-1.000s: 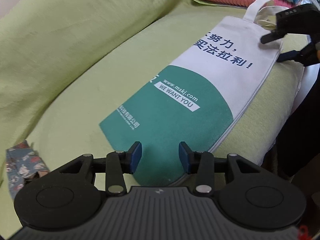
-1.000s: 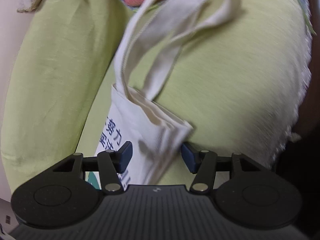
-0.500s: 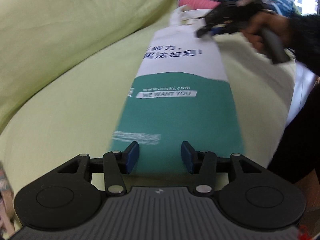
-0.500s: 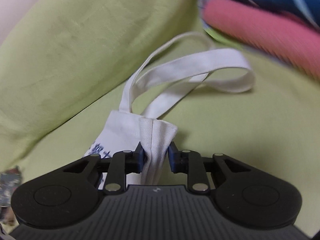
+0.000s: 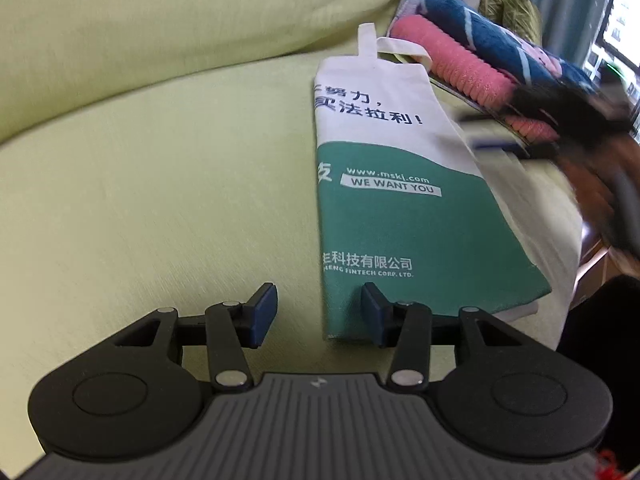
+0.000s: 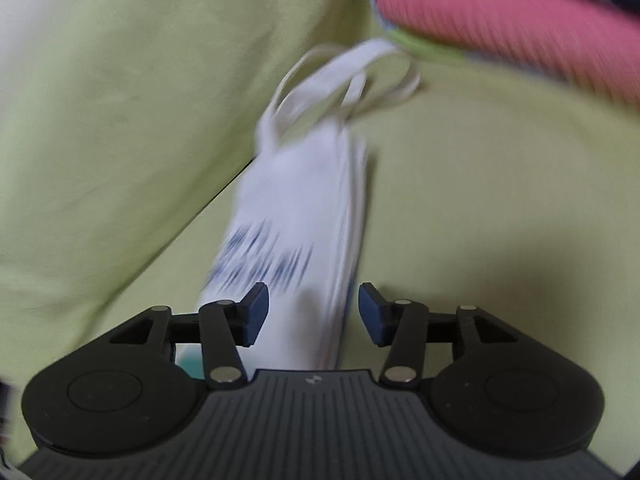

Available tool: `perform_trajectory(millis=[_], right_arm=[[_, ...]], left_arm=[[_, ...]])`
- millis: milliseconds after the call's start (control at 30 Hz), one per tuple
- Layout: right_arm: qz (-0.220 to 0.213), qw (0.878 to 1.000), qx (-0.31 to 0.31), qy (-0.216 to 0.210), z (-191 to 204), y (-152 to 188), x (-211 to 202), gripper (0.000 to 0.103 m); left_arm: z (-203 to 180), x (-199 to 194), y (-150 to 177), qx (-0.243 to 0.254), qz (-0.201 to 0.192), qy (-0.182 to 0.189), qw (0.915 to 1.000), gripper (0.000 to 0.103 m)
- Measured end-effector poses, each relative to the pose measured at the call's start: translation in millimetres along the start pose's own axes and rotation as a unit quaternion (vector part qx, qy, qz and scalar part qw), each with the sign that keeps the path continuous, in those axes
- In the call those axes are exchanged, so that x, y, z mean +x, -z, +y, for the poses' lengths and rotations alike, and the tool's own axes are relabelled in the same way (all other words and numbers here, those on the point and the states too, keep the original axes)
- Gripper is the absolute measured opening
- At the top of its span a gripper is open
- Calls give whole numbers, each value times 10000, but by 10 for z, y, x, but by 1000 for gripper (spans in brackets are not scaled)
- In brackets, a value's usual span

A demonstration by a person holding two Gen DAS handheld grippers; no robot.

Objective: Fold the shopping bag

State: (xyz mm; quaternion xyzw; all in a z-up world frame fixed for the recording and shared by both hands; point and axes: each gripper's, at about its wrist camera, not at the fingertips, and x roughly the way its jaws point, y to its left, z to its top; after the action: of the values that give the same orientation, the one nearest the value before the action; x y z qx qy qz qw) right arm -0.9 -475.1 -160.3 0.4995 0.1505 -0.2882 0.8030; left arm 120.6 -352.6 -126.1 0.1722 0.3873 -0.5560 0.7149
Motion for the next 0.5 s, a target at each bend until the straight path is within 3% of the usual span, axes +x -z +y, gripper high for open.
perform_trajectory(millis=[200, 333, 400, 433, 500], right_arm=[[981, 9907, 901, -274, -26, 1014, -472, 51], [860, 9833, 1535, -457, -78, 1139, -380, 51], [874, 9784, 1817, -461, -77, 1098, -277, 40], [960, 9767, 1854, -491, -63, 1053, -201, 17], [1107, 9770, 1767, -449, -83, 1041, -128, 11]], left_arm=[[-69, 46, -61, 150, 127, -34, 9998, 52], [-126, 49, -53, 240, 164, -75, 9995, 52], [-150, 45, -45, 258, 176, -87, 9995, 52], [-163, 44, -41, 267, 184, -91, 9994, 52], [-204, 37, -26, 291, 211, -74, 9993, 52]])
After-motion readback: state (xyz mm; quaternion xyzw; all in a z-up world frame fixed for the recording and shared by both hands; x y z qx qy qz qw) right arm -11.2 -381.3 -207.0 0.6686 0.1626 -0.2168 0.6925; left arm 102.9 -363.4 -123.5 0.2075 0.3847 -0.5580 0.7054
